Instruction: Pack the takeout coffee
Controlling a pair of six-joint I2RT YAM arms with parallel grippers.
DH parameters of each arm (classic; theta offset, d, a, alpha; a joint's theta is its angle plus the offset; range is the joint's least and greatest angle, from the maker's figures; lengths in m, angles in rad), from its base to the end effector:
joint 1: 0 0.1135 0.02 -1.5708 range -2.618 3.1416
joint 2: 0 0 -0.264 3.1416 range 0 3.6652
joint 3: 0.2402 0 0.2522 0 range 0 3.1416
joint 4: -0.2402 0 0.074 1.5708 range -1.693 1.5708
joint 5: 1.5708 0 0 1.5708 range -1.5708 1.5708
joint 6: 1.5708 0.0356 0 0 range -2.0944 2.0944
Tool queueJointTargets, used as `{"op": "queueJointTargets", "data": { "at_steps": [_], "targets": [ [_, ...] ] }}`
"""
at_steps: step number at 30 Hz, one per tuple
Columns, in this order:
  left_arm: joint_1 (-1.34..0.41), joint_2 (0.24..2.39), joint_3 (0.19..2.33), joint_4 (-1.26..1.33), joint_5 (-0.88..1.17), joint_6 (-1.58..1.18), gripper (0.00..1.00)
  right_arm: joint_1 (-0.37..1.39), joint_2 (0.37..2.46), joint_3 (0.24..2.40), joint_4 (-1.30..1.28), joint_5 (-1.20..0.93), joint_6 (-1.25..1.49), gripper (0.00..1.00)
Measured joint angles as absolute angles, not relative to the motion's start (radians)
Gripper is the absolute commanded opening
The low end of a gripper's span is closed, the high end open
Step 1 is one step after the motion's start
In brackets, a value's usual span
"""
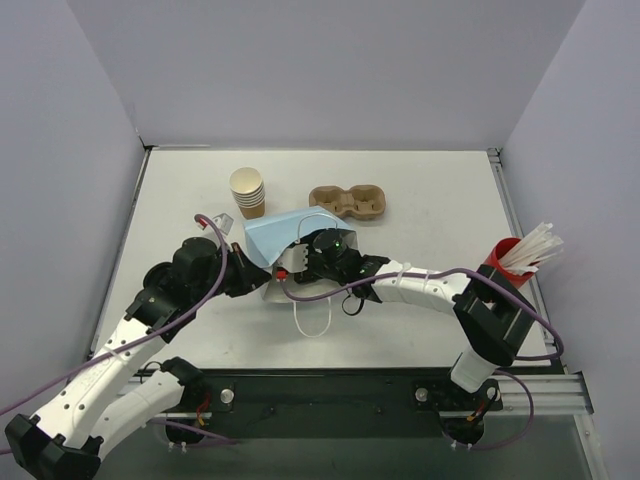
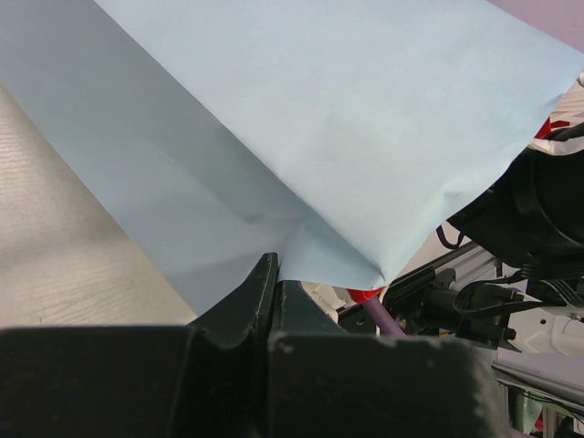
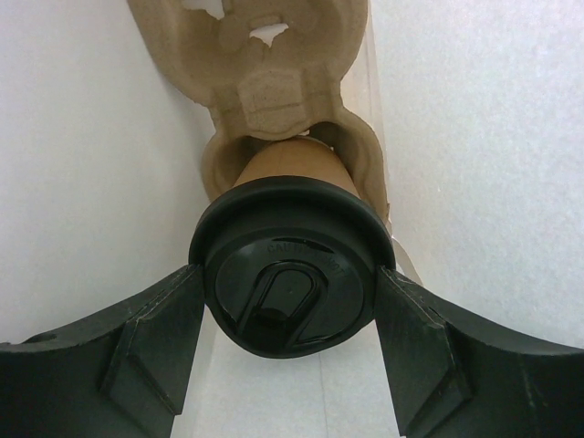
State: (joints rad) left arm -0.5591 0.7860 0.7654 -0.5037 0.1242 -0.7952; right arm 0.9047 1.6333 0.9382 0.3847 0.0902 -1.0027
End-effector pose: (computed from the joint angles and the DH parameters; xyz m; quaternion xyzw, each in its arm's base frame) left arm 0.1454 -0.0962 0.3005 -0.0710 0.8622 -0.3544 0.3550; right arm 0.2295 0.2868 0.2327 -0.6429 0.4887 -0.0652 0.5862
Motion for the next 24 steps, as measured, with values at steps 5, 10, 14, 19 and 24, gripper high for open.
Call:
{"op": "queueJointTargets", "data": {
  "at_steps": [5,10,14,19,24],
  "targets": [
    [-0.555,0.796,0.765,-0.503,0.125,-0.798,0.00,0.904,1.649,0.938,0.415,0.100,-0.993,0.52],
    [-0.554,0.796,0.765,-0.503,0.125,-0.800,0.00,0.904,1.650,0.933,0.430,0.100,-0.990,0.64],
    [-0.551,0.796,0.765,-0.503,0.125,-0.800,0.00,0.904,1.650,0.926,0.446,0.101,-0.985,0.65],
    [-0.542,0.803,0.772,-0.505,0.130,-0.800,0.00,0.904,1.649,0.926,0.444,0.101,-0.975,0.75],
    [-0.539,0.817,0.796,-0.509,0.133,-0.799,0.00,0.897,1.633,0.940,0.399,0.101,-0.950,0.81]
  ]
}}
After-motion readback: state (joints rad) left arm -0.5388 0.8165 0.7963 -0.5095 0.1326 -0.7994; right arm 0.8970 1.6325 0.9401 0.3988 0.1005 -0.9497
